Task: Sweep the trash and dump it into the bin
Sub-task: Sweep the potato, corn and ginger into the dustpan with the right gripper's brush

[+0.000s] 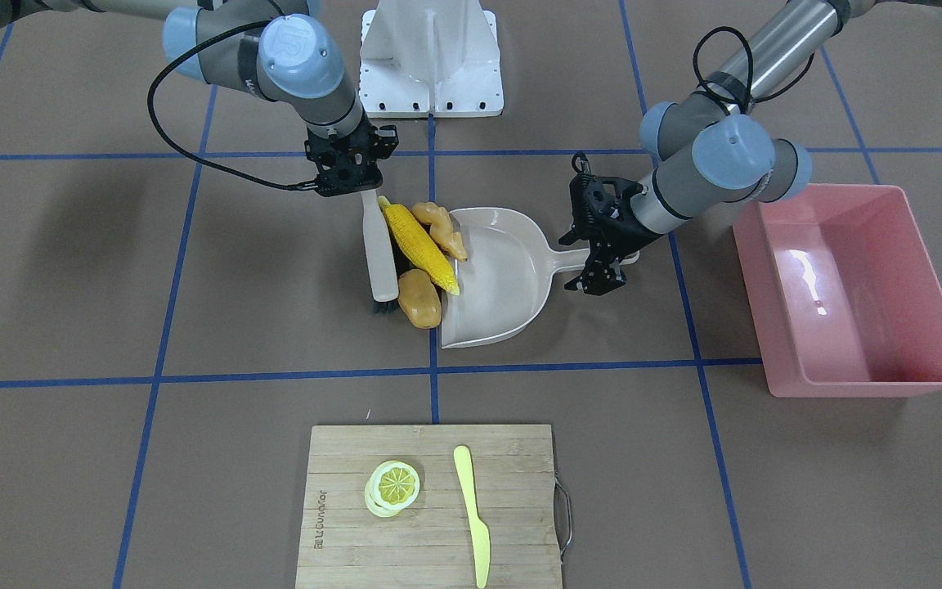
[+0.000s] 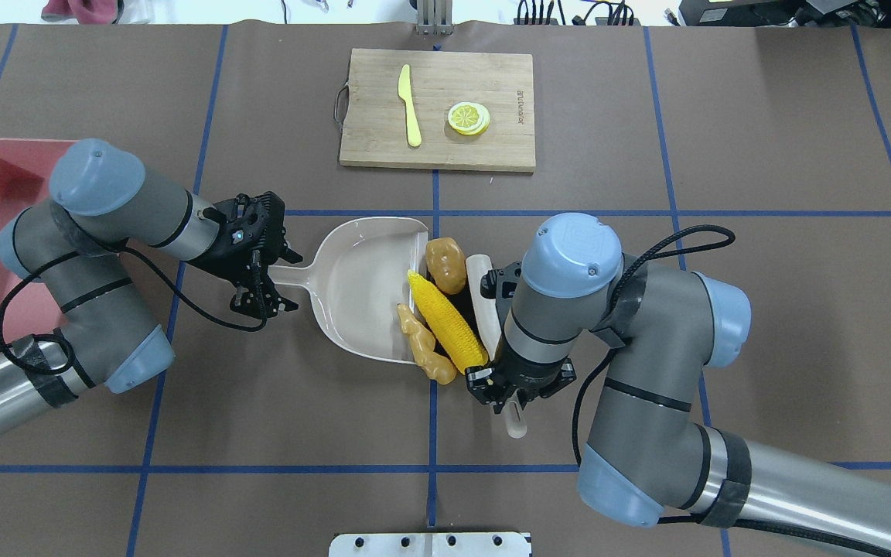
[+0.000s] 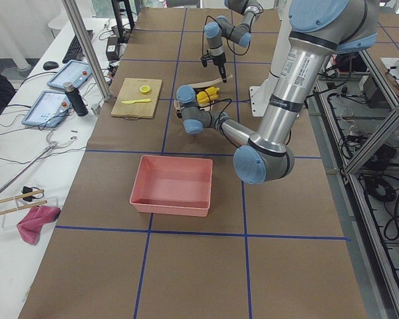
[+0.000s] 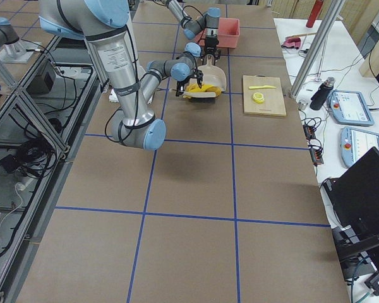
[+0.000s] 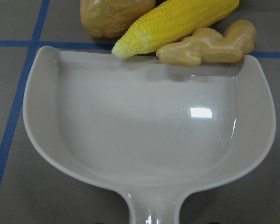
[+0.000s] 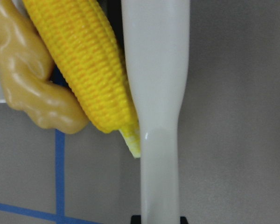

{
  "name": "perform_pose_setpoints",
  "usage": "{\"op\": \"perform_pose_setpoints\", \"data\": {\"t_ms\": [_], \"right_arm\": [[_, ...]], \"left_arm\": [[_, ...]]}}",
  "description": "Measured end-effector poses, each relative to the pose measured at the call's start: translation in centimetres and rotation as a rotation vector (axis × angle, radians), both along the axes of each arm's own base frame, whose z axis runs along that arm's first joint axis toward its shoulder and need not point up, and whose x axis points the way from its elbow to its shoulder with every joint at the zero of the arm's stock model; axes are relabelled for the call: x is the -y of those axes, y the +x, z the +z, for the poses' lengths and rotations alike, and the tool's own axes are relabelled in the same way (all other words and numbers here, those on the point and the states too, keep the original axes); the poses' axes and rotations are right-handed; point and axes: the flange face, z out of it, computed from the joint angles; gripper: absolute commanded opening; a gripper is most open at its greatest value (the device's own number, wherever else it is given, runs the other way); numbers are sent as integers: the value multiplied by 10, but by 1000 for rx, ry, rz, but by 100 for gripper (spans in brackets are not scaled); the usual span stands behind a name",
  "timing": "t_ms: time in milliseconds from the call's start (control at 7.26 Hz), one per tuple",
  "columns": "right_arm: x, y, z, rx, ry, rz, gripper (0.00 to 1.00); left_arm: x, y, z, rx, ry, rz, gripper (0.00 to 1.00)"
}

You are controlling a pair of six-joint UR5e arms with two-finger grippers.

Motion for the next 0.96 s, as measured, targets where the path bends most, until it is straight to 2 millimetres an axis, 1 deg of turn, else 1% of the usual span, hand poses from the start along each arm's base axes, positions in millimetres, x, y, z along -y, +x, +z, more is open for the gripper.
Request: {"op": "perform_pose_setpoints", "data": {"t_ms": [138, 413, 688, 826, 964], "right_arm": [[1, -9, -13, 7, -3, 3, 0], [5, -21, -33, 23, 1, 5, 0], [14, -41, -56, 29, 3, 6, 0], [17, -48, -65, 32, 3, 6, 0], [19, -51, -71, 35, 3, 6, 0]], "left_arm": [[0, 0, 0, 0, 0, 1, 80], [0, 0, 0, 0, 0, -1, 80], [0, 0, 1, 1, 0, -1, 80], [0, 0, 1, 2, 0, -1, 80], [0, 0, 1, 2, 0, -1, 80]]}}
